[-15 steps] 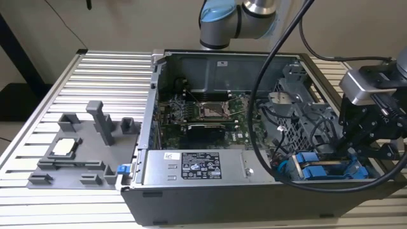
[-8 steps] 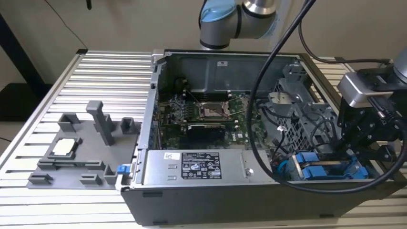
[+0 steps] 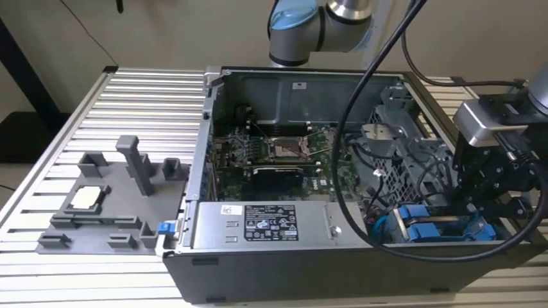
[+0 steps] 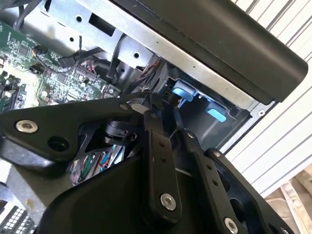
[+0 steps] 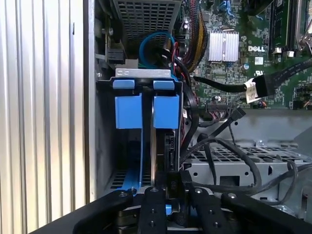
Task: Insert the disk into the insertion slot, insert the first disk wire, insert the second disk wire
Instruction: 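Insert the first disk wire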
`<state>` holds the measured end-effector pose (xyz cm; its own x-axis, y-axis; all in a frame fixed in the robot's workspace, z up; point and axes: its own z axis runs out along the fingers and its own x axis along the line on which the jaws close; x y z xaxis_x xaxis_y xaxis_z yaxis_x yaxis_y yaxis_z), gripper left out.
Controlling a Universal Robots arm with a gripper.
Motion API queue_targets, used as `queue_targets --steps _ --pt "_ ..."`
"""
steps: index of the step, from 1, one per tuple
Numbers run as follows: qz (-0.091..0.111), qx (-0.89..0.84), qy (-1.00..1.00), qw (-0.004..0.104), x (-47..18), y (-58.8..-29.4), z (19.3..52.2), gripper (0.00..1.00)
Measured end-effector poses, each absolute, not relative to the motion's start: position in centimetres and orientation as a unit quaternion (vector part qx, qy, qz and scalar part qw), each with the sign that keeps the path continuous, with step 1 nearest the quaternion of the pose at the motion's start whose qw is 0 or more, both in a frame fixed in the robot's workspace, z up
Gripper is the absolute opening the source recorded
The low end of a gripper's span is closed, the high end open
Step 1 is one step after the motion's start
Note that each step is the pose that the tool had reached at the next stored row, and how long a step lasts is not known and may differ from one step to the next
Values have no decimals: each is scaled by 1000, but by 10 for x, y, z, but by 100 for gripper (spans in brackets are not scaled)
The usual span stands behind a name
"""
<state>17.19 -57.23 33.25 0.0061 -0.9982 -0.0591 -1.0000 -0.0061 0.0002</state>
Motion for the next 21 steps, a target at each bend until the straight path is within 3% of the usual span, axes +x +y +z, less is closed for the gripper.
queue_targets --steps 1,14,21 --pt "21 -709 705 21 172 -572 334 27" --pt "21 -709 705 20 172 -572 385 27" --pt "21 -709 705 20 172 -569 386 27"
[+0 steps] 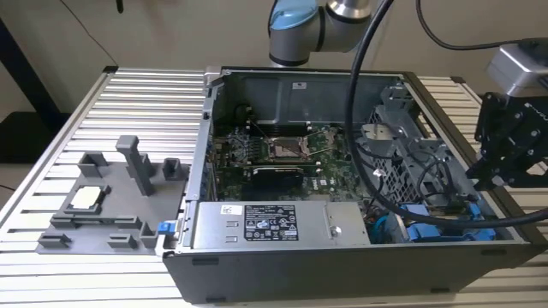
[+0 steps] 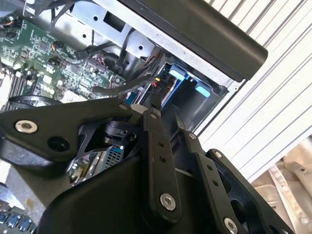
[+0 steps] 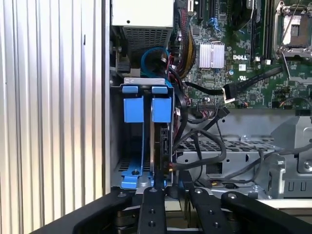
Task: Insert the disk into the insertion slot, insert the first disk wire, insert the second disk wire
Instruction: 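Insert the first disk wire, then insert the second disk wire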
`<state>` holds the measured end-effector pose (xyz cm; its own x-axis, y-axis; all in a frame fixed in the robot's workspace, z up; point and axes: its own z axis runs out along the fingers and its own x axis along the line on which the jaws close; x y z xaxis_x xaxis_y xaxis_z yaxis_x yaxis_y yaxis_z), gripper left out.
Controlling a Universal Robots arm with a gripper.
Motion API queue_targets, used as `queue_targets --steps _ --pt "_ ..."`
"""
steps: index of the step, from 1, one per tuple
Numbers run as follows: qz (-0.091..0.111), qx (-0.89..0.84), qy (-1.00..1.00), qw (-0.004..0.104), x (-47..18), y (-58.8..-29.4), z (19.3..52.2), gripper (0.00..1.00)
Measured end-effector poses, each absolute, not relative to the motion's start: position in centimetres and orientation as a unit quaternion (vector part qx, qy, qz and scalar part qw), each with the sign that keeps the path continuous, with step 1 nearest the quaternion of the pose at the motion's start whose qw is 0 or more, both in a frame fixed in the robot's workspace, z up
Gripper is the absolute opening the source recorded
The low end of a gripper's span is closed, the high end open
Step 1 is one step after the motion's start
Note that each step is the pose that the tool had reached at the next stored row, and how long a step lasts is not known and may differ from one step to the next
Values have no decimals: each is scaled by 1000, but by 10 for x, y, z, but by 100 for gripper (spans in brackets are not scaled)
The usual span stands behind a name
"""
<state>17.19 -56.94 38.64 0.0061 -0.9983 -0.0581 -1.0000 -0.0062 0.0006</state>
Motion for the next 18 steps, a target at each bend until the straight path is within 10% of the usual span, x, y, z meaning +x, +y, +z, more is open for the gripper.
queue_targets --steps 18 --pt "20 -709 705 21 155 -526 386 27"
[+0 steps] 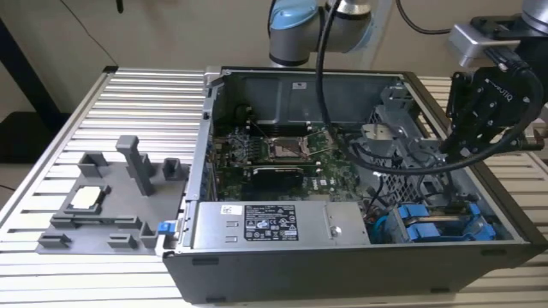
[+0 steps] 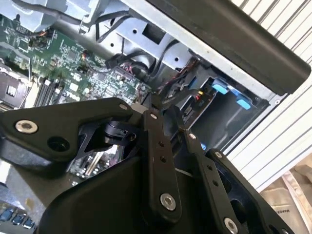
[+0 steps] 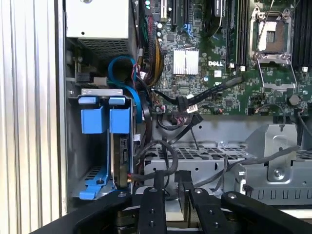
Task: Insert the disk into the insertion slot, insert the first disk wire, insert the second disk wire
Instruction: 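Insert the second disk wire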
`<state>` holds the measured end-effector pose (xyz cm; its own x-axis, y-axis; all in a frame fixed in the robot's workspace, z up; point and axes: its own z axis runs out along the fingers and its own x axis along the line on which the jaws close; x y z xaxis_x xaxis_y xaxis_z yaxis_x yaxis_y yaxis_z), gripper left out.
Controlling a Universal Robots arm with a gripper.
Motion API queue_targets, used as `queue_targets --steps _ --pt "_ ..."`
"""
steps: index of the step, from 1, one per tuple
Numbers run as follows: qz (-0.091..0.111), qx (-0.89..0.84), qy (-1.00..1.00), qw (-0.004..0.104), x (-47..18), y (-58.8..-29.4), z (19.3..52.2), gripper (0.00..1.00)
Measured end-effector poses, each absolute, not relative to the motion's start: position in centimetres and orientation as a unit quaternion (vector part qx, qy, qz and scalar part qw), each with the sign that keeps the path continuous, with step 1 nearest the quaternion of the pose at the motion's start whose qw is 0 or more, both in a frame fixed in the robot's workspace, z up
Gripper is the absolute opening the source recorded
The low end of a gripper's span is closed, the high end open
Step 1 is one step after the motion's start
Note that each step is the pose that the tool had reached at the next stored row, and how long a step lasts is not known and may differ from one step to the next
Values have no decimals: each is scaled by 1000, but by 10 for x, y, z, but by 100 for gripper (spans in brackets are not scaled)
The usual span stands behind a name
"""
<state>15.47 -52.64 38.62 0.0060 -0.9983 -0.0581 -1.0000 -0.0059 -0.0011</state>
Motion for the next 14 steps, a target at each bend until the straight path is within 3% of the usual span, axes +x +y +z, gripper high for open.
queue_targets --steps 14 --pt "18 -711 702 23 110 -526 385 27"
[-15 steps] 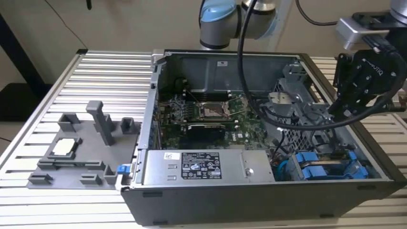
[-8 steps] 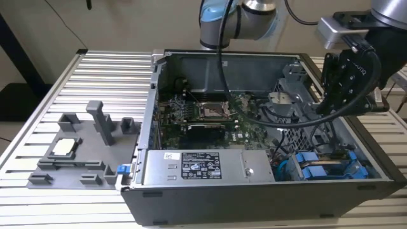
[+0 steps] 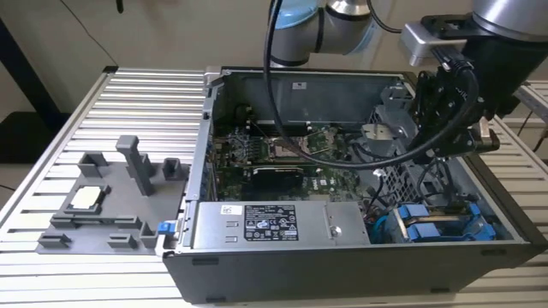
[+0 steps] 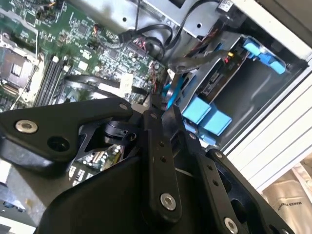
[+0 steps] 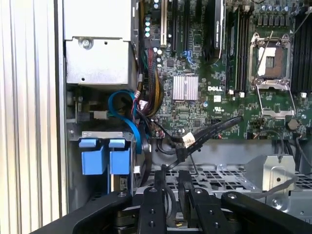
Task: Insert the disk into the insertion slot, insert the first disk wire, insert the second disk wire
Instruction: 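Insert the second disk wire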
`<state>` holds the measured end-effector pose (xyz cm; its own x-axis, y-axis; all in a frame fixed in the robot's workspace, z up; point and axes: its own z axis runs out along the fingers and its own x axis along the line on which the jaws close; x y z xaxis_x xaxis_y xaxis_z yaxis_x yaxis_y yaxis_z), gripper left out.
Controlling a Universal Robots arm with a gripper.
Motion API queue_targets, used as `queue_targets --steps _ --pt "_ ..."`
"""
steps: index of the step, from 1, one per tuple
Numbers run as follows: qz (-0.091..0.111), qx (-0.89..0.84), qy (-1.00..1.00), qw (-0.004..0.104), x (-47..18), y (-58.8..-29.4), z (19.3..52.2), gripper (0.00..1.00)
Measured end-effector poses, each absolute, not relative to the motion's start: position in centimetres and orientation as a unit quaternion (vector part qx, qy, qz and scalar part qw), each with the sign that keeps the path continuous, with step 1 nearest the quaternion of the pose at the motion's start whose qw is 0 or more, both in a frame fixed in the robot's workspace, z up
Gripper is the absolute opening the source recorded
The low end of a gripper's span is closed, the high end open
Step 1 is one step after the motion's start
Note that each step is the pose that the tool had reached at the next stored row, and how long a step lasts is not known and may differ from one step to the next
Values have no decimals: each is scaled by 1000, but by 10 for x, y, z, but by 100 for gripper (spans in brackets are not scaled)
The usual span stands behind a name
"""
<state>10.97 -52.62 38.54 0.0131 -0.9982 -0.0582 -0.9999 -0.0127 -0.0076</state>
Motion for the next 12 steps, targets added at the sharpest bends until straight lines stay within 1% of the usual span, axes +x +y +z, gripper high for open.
queue_targets --steps 6,12 --pt "18 -725 688 23 104 -525 382 27" --pt "16 -728 685 26 91 -522 378 27"
